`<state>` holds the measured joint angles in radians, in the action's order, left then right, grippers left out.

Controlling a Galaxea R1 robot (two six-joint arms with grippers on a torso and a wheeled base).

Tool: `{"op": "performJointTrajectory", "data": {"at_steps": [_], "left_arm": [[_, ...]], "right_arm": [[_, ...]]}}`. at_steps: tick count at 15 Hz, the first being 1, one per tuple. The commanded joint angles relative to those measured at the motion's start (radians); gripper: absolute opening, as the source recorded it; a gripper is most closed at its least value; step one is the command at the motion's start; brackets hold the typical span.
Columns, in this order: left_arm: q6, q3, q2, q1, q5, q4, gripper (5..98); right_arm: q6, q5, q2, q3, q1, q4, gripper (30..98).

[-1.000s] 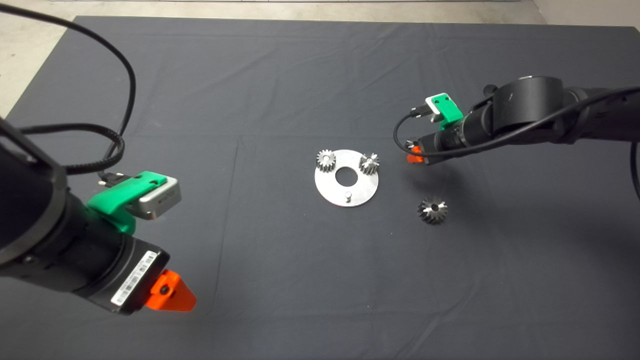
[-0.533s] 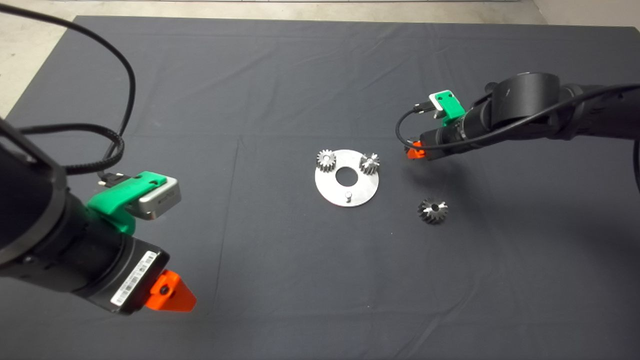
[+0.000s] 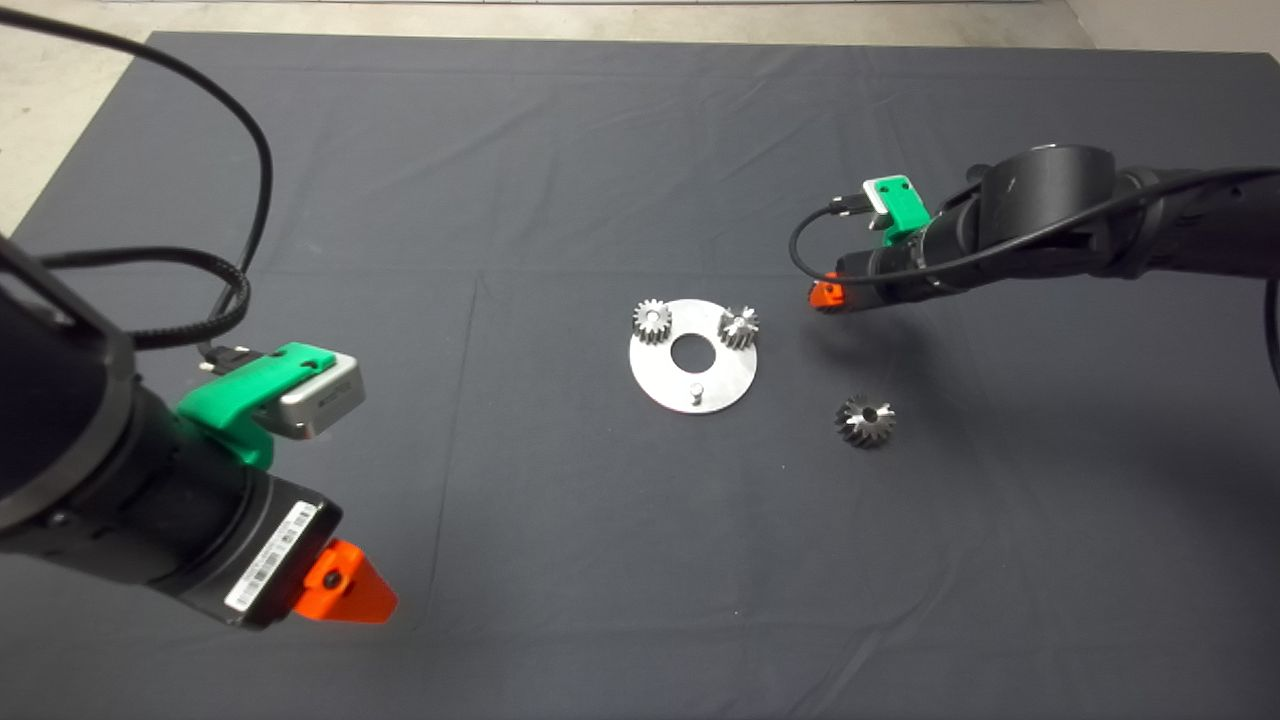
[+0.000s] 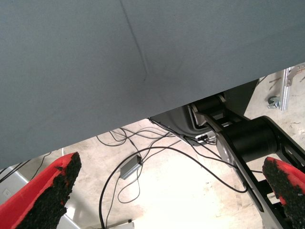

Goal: Remove an incorrectly installed larger gear and replace it with the correct smaller gear

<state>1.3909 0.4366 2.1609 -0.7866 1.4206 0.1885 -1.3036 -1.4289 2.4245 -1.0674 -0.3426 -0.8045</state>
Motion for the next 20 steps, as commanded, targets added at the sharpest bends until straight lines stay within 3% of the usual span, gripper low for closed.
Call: {"op": "performJointTrajectory", "data": {"at_steps": [1, 3, 4, 5, 8, 14, 17, 20], "left_arm": [[-0.009, -0.013, -0.002, -0.010, -0.012, -0.003, 97.8], [-0.010, -0.018, 0.000, -0.010, -0.039, -0.003, 97.8], [-0.010, -0.018, 0.000, -0.010, -0.039, -0.001, 97.8], [-0.010, -0.019, 0.001, -0.010, -0.039, -0.003, 97.8], [-0.007, -0.018, 0.003, -0.010, -0.043, -0.003, 97.8], [-0.006, -0.019, 0.001, -0.010, -0.045, -0.003, 97.8], [-0.006, -0.020, 0.017, -0.010, -0.045, -0.003, 97.8], [-0.003, -0.018, 0.020, -0.010, -0.043, -0.003, 97.8]], "right_arm": [[-0.035, 0.004, 0.000, -0.020, 0.002, -0.073, 97.7], [-0.048, 0.004, 0.003, -0.020, 0.008, -0.108, 97.7], [-0.049, 0.005, 0.003, -0.021, 0.014, -0.113, 97.7], [-0.048, 0.020, 0.004, -0.025, 0.025, -0.114, 97.7], [-0.048, 0.095, 0.004, -0.048, 0.040, -0.114, 97.7], [-0.046, 0.104, 0.005, -0.085, 0.043, -0.114, 97.7], [-0.040, 0.140, 0.003, -0.104, 0.042, -0.114, 97.7], [-0.048, 0.143, -0.004, -0.100, 0.045, -0.114, 97.7]]}}
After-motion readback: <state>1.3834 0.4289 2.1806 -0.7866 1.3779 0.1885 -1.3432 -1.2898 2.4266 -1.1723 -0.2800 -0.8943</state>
